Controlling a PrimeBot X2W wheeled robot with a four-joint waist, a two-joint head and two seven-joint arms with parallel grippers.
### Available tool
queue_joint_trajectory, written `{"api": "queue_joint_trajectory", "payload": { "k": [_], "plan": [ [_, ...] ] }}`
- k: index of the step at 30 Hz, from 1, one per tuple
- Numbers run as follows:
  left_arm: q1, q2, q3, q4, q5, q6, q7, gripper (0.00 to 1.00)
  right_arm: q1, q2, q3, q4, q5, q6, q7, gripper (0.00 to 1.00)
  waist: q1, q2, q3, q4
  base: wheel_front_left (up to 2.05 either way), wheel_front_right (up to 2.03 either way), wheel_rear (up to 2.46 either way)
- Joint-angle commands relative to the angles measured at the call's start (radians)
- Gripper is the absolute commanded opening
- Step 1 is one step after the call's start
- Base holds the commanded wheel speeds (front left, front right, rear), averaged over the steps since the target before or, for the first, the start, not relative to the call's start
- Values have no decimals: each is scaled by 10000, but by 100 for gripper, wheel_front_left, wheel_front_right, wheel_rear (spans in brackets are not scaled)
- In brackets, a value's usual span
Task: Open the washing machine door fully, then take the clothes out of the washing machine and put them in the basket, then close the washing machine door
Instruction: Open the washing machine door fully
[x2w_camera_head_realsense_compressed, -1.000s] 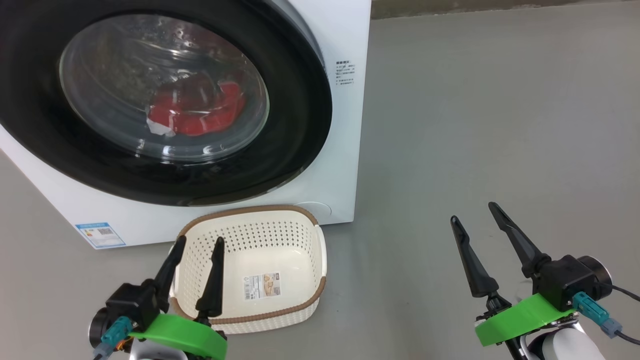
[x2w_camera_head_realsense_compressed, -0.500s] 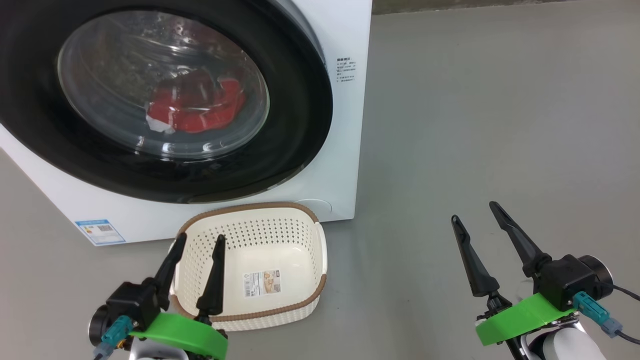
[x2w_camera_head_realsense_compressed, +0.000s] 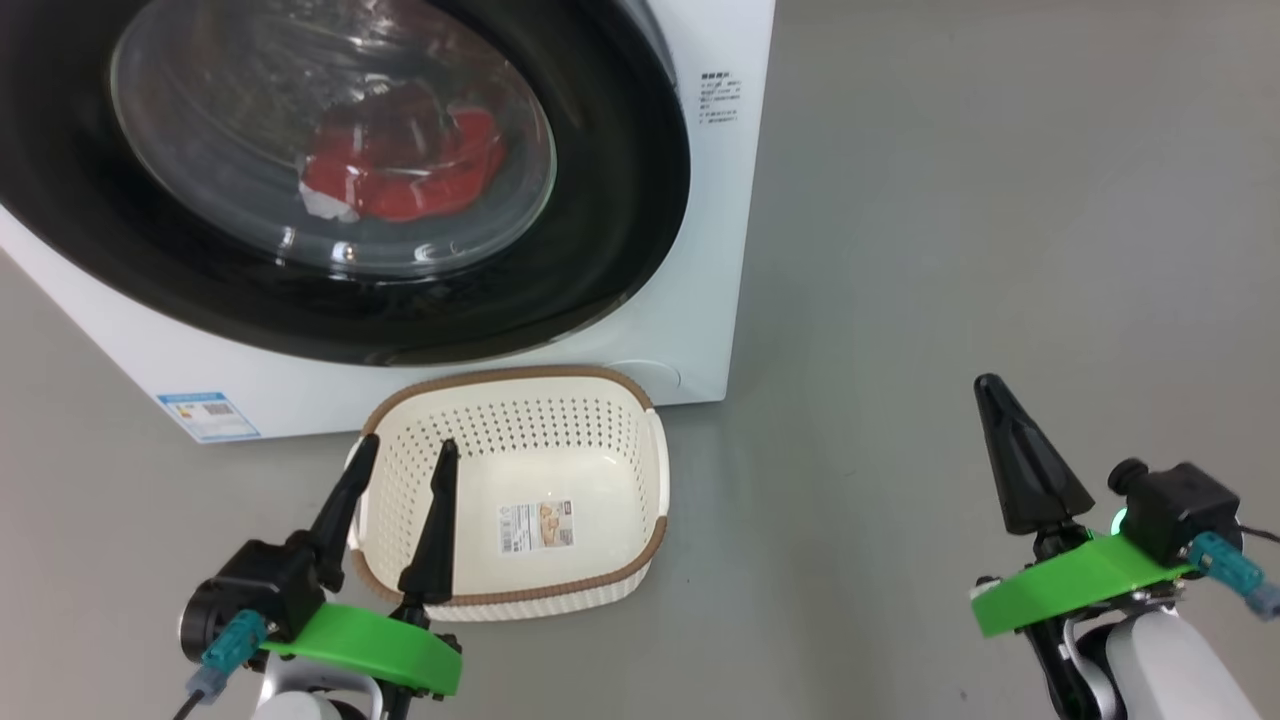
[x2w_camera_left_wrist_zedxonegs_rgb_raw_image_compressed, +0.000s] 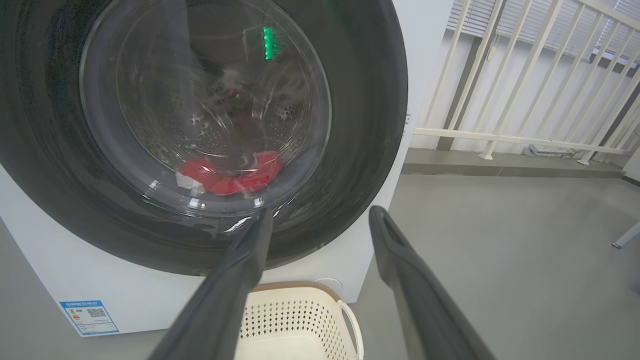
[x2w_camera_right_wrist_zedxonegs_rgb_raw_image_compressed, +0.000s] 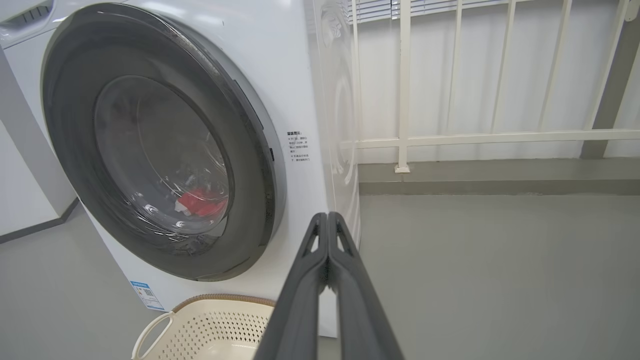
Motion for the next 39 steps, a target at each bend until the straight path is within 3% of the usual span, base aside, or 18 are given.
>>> {"api": "queue_joint_trajectory", "payload": {
  "k": [1, 6, 19, 30, 39],
  "plan": [
    [-378, 177, 263, -334, -37, 79, -120, 100, -512, -39, 139, -40, 325, 4, -65, 0, 0, -1, 217, 114, 0, 0, 0],
    [-545, 177, 214, -521, -161, 135, -120, 100, -1344, -110, 145, 474, 1779, 4, -65, 0, 0, -1, 631, 278, 0, 0, 0],
    [-1127, 177, -7, -949, -288, 240, -120, 100, -3655, -1073, 931, 1179, 6521, 4, 134, 0, 0, -1, 1899, 849, 0, 0, 0],
    [-1514, 177, -128, -1422, -235, 314, -120, 100, -5755, -1370, 1178, 1147, 10828, 4, 2236, 0, 0, -1, 3001, 1259, 0, 0, 0],
    [-1638, 177, -160, -1687, -270, 377, -120, 100, -7159, -1284, 1118, 1721, 12380, 4, 3866, 0, 0, -1, 3588, 1444, 0, 0, 0]
  ]
}}
